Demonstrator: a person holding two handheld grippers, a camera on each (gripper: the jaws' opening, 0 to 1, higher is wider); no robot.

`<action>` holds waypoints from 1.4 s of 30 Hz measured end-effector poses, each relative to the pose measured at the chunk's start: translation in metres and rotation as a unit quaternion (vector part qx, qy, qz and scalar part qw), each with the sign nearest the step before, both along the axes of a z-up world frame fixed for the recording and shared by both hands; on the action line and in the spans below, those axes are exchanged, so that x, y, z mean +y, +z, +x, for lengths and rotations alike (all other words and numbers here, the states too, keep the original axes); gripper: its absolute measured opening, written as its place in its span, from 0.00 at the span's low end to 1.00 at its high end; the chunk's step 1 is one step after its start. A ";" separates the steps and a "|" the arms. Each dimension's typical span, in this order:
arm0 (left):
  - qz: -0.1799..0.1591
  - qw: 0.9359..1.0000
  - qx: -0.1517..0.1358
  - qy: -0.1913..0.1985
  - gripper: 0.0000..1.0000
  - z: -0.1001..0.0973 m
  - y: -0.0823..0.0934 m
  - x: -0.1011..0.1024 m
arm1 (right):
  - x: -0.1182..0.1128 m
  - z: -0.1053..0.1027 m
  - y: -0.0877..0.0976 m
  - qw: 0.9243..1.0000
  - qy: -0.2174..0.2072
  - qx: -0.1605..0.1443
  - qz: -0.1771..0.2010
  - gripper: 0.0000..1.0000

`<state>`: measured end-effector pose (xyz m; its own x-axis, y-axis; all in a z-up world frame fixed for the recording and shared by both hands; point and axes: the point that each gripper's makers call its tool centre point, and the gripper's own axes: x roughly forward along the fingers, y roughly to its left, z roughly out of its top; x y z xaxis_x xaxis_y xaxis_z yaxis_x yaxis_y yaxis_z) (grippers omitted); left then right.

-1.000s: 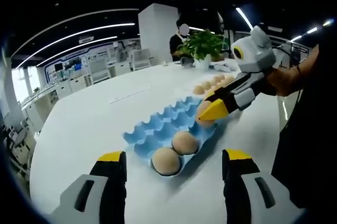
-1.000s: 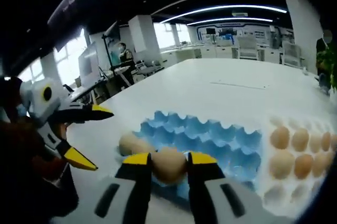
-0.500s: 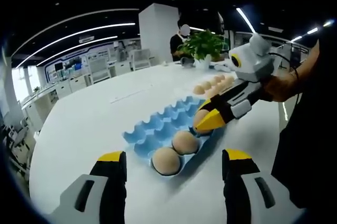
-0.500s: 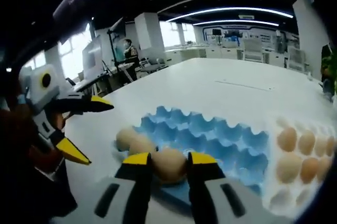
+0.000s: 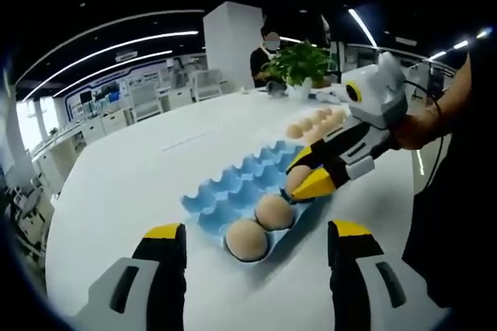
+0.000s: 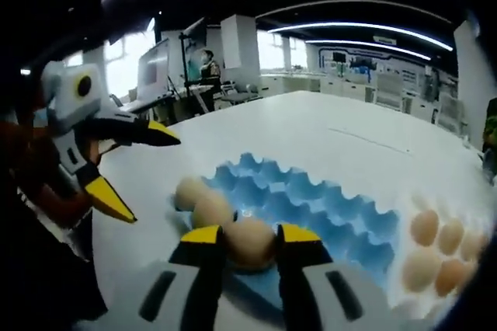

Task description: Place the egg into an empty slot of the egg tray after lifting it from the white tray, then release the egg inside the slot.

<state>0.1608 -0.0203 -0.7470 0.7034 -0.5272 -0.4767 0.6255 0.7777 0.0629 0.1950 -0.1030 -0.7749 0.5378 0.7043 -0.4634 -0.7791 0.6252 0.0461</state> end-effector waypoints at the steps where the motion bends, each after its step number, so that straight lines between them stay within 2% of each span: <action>1: -0.001 1.000 0.002 0.006 0.74 0.001 0.001 0.000 | 0.000 0.000 0.000 1.000 0.004 0.000 -0.002 0.27; 7: -0.001 1.000 0.005 0.022 0.74 0.005 0.011 -0.007 | 0.003 -0.002 -0.001 0.999 0.037 -0.006 -0.021 0.27; 10: -0.003 1.000 0.008 0.025 0.74 0.008 0.010 -0.006 | 0.003 -0.004 -0.002 0.998 0.054 -0.019 -0.028 0.27; 17: -0.011 1.000 -0.006 -0.002 0.74 0.012 0.020 -0.001 | 0.005 -0.007 -0.003 0.998 0.046 -0.010 -0.037 0.27; 24: -0.003 1.000 -0.009 -0.015 0.74 0.013 0.016 -0.003 | 0.005 -0.004 -0.004 0.998 0.048 -0.013 -0.033 0.28; 27: -0.003 1.000 -0.011 -0.021 0.74 0.009 0.017 -0.005 | 0.004 -0.006 -0.005 0.999 0.034 -0.014 -0.023 0.28; 29: -0.002 1.000 -0.014 -0.023 0.74 0.008 0.017 -0.005 | 0.004 -0.005 -0.004 0.999 0.035 -0.024 -0.023 0.28; 38: -0.003 1.000 -0.012 -0.023 0.74 0.007 0.017 0.001 | 0.001 -0.013 -0.003 0.999 0.030 -0.033 -0.007 0.32; 40: -0.004 1.000 -0.011 -0.021 0.74 0.009 0.017 0.001 | -0.006 -0.016 -0.002 0.999 0.014 -0.039 -0.011 0.29; 42: -0.006 1.000 -0.013 -0.021 0.74 0.006 0.018 0.001 | -0.017 -0.014 0.011 0.998 -0.020 -0.052 0.025 0.29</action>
<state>0.1667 -0.0198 -0.7295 0.6926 -0.5622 -0.4520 0.6556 0.7519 0.0694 0.1806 -0.1198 -0.7639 0.6100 0.7016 -0.3684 -0.7551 0.6556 -0.0018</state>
